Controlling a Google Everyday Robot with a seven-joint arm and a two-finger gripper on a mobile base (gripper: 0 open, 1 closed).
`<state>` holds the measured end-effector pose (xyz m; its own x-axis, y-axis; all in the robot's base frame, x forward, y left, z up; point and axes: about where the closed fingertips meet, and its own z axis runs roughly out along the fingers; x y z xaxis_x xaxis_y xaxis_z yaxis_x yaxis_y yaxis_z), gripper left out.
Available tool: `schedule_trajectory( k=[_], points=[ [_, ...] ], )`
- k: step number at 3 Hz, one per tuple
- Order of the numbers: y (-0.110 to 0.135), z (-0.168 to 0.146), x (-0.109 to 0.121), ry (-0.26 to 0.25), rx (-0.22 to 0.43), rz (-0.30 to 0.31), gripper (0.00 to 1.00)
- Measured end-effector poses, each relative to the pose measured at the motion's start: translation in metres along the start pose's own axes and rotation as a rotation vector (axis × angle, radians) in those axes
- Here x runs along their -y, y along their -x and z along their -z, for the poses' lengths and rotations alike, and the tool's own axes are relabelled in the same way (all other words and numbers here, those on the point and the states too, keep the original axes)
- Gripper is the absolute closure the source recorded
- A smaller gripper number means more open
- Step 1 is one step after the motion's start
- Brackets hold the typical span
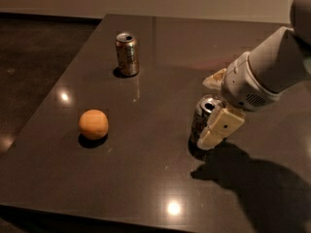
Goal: Knock 7up can over
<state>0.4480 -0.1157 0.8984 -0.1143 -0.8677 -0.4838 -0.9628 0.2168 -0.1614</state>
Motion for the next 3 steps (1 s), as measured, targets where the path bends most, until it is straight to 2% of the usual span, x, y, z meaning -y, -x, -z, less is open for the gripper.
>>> schedule_trajectory(
  k=[1, 2, 3],
  points=[
    [-0.004, 0.004, 0.002, 0.014, 0.043, -0.012, 0.46],
    [-0.006, 0.006, 0.003, 0.024, 0.059, -0.018, 0.69],
    [0.007, 0.020, 0.006, 0.027, 0.012, 0.003, 0.92]
  ],
)
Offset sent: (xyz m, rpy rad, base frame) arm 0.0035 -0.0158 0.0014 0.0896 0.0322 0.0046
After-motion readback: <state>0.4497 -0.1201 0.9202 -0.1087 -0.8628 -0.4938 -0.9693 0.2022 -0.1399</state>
